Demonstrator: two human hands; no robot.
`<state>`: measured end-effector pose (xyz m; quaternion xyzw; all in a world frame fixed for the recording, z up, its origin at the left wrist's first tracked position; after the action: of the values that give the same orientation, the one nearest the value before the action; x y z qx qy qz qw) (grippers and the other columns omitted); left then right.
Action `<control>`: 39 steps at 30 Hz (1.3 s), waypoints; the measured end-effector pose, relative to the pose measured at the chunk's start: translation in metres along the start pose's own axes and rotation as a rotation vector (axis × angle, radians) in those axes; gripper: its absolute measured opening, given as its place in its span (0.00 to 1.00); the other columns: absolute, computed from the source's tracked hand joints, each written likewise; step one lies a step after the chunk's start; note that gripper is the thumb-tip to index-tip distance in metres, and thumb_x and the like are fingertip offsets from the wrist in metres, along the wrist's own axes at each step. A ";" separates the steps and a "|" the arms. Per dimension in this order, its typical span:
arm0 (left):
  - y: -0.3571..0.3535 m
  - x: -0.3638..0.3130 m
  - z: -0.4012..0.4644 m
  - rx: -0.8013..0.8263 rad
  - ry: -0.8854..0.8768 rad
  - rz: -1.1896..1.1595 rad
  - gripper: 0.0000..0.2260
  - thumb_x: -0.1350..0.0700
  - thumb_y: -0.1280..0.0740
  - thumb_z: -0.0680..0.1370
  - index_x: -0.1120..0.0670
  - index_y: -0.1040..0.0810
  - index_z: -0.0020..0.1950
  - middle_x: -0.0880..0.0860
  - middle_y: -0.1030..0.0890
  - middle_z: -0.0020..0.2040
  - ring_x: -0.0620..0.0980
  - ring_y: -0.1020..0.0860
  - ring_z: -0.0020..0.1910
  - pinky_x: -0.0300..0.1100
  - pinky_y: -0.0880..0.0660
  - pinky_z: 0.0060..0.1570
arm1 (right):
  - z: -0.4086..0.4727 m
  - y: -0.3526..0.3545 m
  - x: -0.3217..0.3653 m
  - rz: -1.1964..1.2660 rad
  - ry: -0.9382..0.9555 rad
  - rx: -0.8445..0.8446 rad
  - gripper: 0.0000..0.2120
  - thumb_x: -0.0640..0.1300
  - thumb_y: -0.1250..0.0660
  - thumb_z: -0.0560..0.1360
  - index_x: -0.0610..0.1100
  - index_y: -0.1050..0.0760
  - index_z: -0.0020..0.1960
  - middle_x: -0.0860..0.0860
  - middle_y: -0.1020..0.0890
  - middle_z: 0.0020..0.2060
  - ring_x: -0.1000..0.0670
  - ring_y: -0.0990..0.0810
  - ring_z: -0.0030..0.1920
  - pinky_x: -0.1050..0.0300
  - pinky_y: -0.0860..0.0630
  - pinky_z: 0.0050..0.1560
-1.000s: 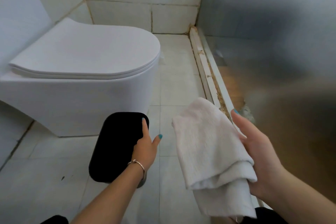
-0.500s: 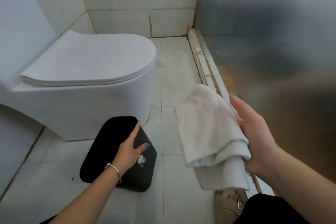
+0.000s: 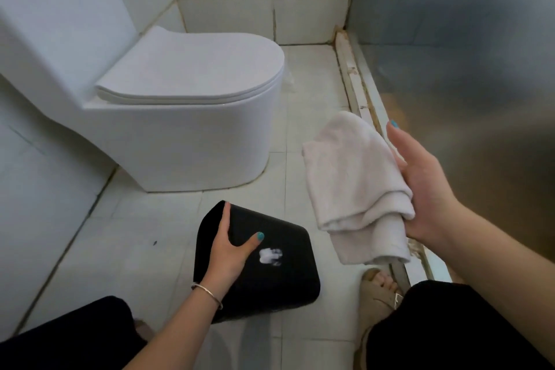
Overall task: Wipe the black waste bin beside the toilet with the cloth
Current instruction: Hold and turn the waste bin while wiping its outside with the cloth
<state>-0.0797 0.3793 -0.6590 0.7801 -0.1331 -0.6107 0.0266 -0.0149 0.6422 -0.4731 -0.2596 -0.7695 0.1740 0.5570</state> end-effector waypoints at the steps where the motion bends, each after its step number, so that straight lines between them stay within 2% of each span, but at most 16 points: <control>1: 0.001 0.003 -0.007 -0.001 -0.005 -0.010 0.43 0.56 0.24 0.70 0.40 0.47 0.76 0.42 0.30 0.64 0.36 0.27 0.57 0.31 0.28 0.54 | -0.001 0.002 -0.005 -0.009 -0.003 -0.003 0.20 0.62 0.31 0.69 0.47 0.15 0.46 0.47 0.15 0.44 0.46 0.15 0.45 0.52 0.20 0.43; 4: 0.007 0.006 -0.024 -0.009 -0.018 -0.011 0.43 0.57 0.24 0.70 0.38 0.47 0.76 0.43 0.31 0.67 0.43 0.29 0.63 0.43 0.30 0.64 | -0.002 0.014 -0.029 -0.041 -0.056 -0.099 0.28 0.63 0.26 0.65 0.45 0.17 0.57 0.44 0.16 0.52 0.41 0.17 0.53 0.47 0.20 0.50; 7: 0.017 0.010 -0.038 -0.002 -0.010 0.013 0.44 0.56 0.24 0.69 0.37 0.47 0.75 0.46 0.33 0.71 0.46 0.31 0.67 0.49 0.31 0.67 | -0.007 0.023 -0.070 0.055 -0.118 -0.157 0.27 0.62 0.26 0.65 0.44 0.17 0.55 0.42 0.17 0.53 0.41 0.17 0.54 0.46 0.20 0.50; 10: 0.027 0.015 -0.048 0.003 0.000 0.039 0.45 0.55 0.23 0.68 0.36 0.47 0.75 0.49 0.35 0.73 0.49 0.33 0.70 0.52 0.32 0.67 | -0.008 0.029 -0.112 0.148 -0.174 -0.189 0.29 0.61 0.28 0.69 0.42 0.20 0.61 0.41 0.18 0.57 0.40 0.19 0.57 0.45 0.22 0.55; 13: 0.035 0.020 -0.053 -0.005 0.006 0.051 0.44 0.54 0.23 0.69 0.35 0.48 0.75 0.48 0.36 0.74 0.49 0.33 0.70 0.53 0.31 0.67 | -0.002 0.038 -0.142 0.094 -0.156 -0.265 0.29 0.61 0.31 0.72 0.45 0.26 0.67 0.41 0.19 0.60 0.40 0.20 0.59 0.41 0.24 0.59; 15: 0.039 0.024 -0.054 -0.026 0.011 0.048 0.43 0.54 0.24 0.70 0.35 0.47 0.75 0.47 0.36 0.73 0.48 0.33 0.69 0.51 0.31 0.66 | 0.004 0.043 -0.155 0.020 -0.088 -0.258 0.27 0.59 0.34 0.74 0.50 0.30 0.70 0.42 0.22 0.63 0.40 0.21 0.60 0.40 0.25 0.60; 17: 0.042 0.026 -0.055 -0.039 0.014 0.045 0.42 0.53 0.25 0.70 0.35 0.47 0.75 0.45 0.36 0.72 0.47 0.32 0.69 0.50 0.31 0.66 | 0.009 0.048 -0.165 -0.034 -0.027 -0.259 0.27 0.58 0.35 0.74 0.54 0.33 0.72 0.44 0.23 0.64 0.41 0.21 0.61 0.41 0.23 0.57; 22: 0.044 0.031 -0.054 -0.050 0.016 0.030 0.37 0.49 0.27 0.73 0.30 0.46 0.72 0.42 0.37 0.73 0.44 0.35 0.70 0.48 0.33 0.68 | 0.021 0.063 -0.188 -0.265 -0.019 -0.319 0.29 0.60 0.35 0.73 0.65 0.40 0.72 0.54 0.27 0.66 0.48 0.23 0.61 0.55 0.20 0.45; 24: 0.044 0.032 -0.052 -0.050 0.003 0.028 0.34 0.49 0.30 0.74 0.30 0.46 0.72 0.41 0.38 0.74 0.42 0.37 0.71 0.48 0.35 0.70 | 0.025 0.069 -0.200 -0.300 -0.021 -0.316 0.29 0.59 0.36 0.75 0.64 0.40 0.73 0.54 0.28 0.67 0.48 0.24 0.62 0.56 0.20 0.46; 26: 0.044 0.034 -0.047 -0.041 0.006 0.057 0.33 0.50 0.31 0.76 0.30 0.47 0.72 0.42 0.38 0.74 0.42 0.35 0.70 0.47 0.32 0.68 | 0.027 0.074 -0.212 -0.270 -0.027 -0.318 0.29 0.58 0.35 0.75 0.63 0.40 0.74 0.54 0.29 0.68 0.49 0.24 0.63 0.53 0.21 0.52; 29: 0.045 0.038 -0.039 -0.045 0.029 0.116 0.35 0.52 0.32 0.76 0.34 0.50 0.74 0.43 0.36 0.72 0.35 0.29 0.60 0.36 0.26 0.55 | 0.025 0.075 -0.224 -0.245 -0.046 -0.323 0.28 0.57 0.35 0.75 0.62 0.38 0.73 0.55 0.27 0.67 0.50 0.23 0.61 0.49 0.22 0.57; 32: 0.047 0.039 -0.032 -0.078 0.061 0.161 0.33 0.51 0.32 0.77 0.43 0.46 0.77 0.47 0.33 0.71 0.40 0.31 0.60 0.31 0.31 0.50 | 0.024 0.074 -0.228 -0.257 -0.058 -0.339 0.30 0.59 0.34 0.72 0.63 0.38 0.73 0.57 0.27 0.66 0.52 0.22 0.60 0.51 0.21 0.56; 35: 0.047 0.039 -0.028 -0.075 0.059 0.168 0.31 0.49 0.33 0.77 0.44 0.44 0.76 0.46 0.32 0.71 0.39 0.31 0.60 0.24 0.33 0.45 | 0.024 0.079 -0.228 -0.289 -0.041 -0.377 0.31 0.59 0.34 0.72 0.63 0.39 0.74 0.55 0.30 0.68 0.49 0.25 0.63 0.44 0.25 0.62; 37: 0.045 0.037 -0.025 -0.064 0.054 0.190 0.31 0.50 0.34 0.78 0.44 0.46 0.77 0.46 0.34 0.72 0.38 0.33 0.61 0.24 0.35 0.46 | 0.025 0.082 -0.230 -0.329 -0.025 -0.425 0.29 0.58 0.34 0.75 0.64 0.40 0.73 0.55 0.30 0.68 0.49 0.26 0.62 0.44 0.24 0.60; 39: 0.043 0.036 -0.022 -0.056 0.047 0.225 0.33 0.52 0.34 0.78 0.44 0.48 0.77 0.46 0.36 0.73 0.39 0.35 0.63 0.27 0.34 0.50 | 0.026 0.084 -0.232 -0.389 -0.008 -0.459 0.28 0.57 0.34 0.76 0.66 0.40 0.72 0.56 0.30 0.67 0.51 0.26 0.60 0.50 0.22 0.53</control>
<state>-0.0579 0.3261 -0.6787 0.7733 -0.2023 -0.5889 0.1200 0.0343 0.5729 -0.7058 -0.2259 -0.8262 -0.1133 0.5036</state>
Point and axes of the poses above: each hand's wrist, its own z-axis towards the middle knuckle, its own y-axis out of the back of the hand, x = y × z, the point moved 3 cm from there along z, towards the middle knuckle
